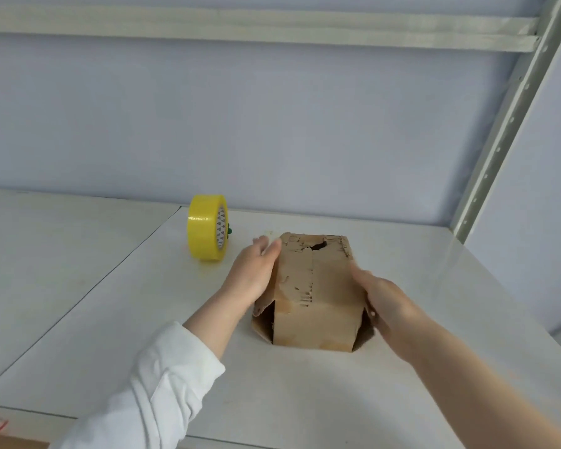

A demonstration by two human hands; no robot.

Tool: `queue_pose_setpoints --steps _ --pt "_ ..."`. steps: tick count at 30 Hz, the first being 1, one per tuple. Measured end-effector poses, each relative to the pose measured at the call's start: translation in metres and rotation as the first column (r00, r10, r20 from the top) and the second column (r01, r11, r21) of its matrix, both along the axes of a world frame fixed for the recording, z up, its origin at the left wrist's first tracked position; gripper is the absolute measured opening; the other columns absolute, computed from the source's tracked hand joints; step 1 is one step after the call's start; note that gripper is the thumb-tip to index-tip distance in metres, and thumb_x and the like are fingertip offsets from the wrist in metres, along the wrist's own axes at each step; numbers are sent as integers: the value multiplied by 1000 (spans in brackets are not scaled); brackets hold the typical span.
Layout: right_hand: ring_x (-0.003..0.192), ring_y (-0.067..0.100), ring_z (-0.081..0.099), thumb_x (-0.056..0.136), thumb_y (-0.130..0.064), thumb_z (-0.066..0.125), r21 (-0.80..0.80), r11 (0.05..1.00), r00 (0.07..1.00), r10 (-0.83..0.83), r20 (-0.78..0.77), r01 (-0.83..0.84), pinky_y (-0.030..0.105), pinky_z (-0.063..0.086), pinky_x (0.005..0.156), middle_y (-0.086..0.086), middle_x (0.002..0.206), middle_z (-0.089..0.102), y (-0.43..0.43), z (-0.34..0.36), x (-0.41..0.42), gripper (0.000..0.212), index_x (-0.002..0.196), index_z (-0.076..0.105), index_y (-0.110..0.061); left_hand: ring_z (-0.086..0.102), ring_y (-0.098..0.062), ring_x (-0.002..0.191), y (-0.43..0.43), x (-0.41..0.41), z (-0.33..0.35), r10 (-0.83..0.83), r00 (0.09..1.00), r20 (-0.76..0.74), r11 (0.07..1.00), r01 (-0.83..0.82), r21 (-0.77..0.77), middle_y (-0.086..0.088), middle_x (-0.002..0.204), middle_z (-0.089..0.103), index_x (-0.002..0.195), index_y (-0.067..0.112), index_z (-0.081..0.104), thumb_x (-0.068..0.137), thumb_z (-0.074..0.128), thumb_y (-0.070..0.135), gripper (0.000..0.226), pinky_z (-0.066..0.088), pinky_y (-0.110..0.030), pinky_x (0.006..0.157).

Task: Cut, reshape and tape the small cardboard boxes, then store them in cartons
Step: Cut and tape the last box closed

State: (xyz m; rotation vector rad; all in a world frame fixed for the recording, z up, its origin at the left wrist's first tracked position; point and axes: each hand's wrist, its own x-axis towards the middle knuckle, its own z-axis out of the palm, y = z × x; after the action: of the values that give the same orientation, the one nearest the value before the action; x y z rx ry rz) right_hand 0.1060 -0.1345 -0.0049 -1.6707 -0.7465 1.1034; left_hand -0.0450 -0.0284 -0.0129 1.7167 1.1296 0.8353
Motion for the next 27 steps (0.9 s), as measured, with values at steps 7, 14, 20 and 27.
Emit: queue_pose_setpoints --steps 7,14,20,27 --pt "146 14 7 94 -49 42 169 983 880 -145 453 75 42 10 116 -7 158 12 14 65 -13 63 149 20 -26 35 -17 136 73 -65 44 263 954 -141 810 -139 570 -6 144 42 129 12 54 98 42 17 33 22 -21 106" --pt "136 13 34 97 -40 44 101 984 837 72 543 -150 22 27 101 -7 149 36 89 87 -90 51 144 36 -21 60 -29 101 103 -100 14 298 877 -377 606 131 784 -5 110 63 106 12 68 92 41 40 42 44 -35 85" --pt "133 12 37 97 -36 45 85 983 816 85 572 -163 19 25 97 -5 147 40 124 76 -115 49 143 39 -17 50 -10 96 79 -133 1 231 966 117 722 -251 644 13 100 47 102 20 55 79 52 54 41 37 -25 84" --pt "125 12 46 91 -44 53 -5 947 766 263 586 -322 28 33 108 -6 140 47 133 68 -136 56 140 41 -20 37 -4 123 57 -137 -3 123 949 290 990 -98 -99 12 133 36 132 27 34 84 64 36 58 29 -23 95"
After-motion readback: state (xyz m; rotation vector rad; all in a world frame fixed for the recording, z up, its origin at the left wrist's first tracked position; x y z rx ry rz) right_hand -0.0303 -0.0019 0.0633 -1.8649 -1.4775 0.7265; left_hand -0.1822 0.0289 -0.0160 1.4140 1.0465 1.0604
